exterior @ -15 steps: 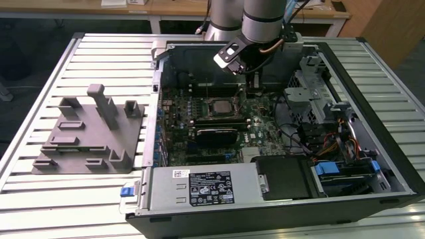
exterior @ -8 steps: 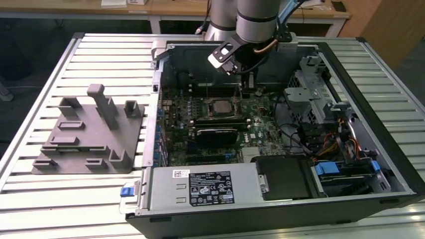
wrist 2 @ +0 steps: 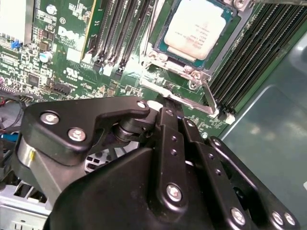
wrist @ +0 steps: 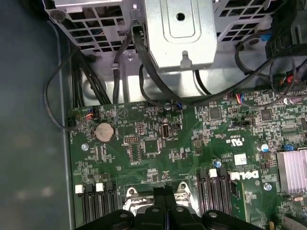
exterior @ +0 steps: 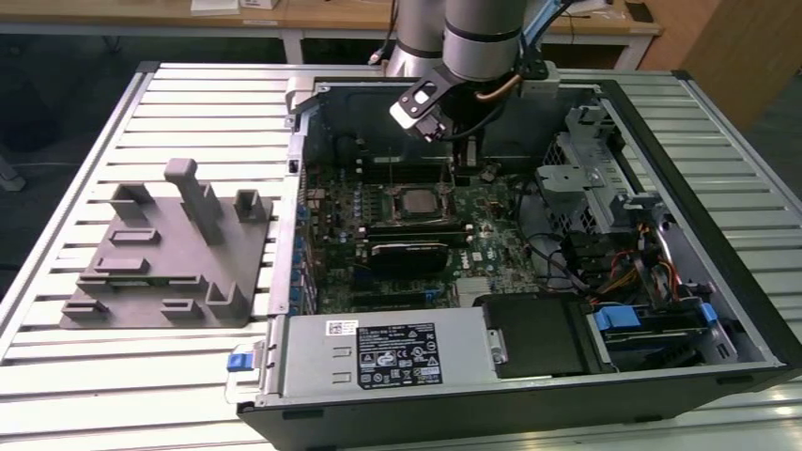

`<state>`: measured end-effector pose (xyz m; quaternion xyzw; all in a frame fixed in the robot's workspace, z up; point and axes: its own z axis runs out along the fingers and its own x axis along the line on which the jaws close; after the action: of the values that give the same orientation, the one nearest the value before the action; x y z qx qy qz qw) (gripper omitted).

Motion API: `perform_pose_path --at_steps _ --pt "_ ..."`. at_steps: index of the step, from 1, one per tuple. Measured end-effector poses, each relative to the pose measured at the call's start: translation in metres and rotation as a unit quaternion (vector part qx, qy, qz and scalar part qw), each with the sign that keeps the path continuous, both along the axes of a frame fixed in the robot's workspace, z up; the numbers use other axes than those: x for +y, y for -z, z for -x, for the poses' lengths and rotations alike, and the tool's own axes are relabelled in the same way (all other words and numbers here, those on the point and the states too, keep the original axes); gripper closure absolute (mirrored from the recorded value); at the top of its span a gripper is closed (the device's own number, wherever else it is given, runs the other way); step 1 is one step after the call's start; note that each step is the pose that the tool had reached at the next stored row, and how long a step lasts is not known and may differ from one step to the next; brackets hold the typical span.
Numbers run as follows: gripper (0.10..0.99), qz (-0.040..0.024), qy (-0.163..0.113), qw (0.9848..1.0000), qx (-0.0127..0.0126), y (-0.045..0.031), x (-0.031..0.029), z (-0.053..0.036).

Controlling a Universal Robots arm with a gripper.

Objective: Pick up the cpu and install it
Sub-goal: 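Close the cpu cover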

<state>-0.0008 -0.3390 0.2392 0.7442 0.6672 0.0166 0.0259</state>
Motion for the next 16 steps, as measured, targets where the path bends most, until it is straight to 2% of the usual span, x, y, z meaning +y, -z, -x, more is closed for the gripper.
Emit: perform_pose_path --at_steps 4,9,10,11,12,13,16 --pt "0.98 -0.0003 0.0 1.0 0.0 0.0006 0.0 0.0036" --pt "0.98 -0.0003 0.0 1.0 0.0 0.0007 0.0 0.0037" --pt "0.98 -0.0003 0.0 1.0 0.0006 0.0008 0.0 0.0038" --pt "0.98 -0.0006 0.0 1.0 0.0045 0.0012 0.0001 0.0036" --pt "0.98 -0.0003 0.0 0.9999 0.013 0.0013 0.0001 0.0031" --pt "0.98 -0.0002 0.0 0.9998 0.0188 0.0014 0.0 0.003" --pt "0.98 0.0 0.0 0.9998 0.0195 0.0013 0.0 0.003"
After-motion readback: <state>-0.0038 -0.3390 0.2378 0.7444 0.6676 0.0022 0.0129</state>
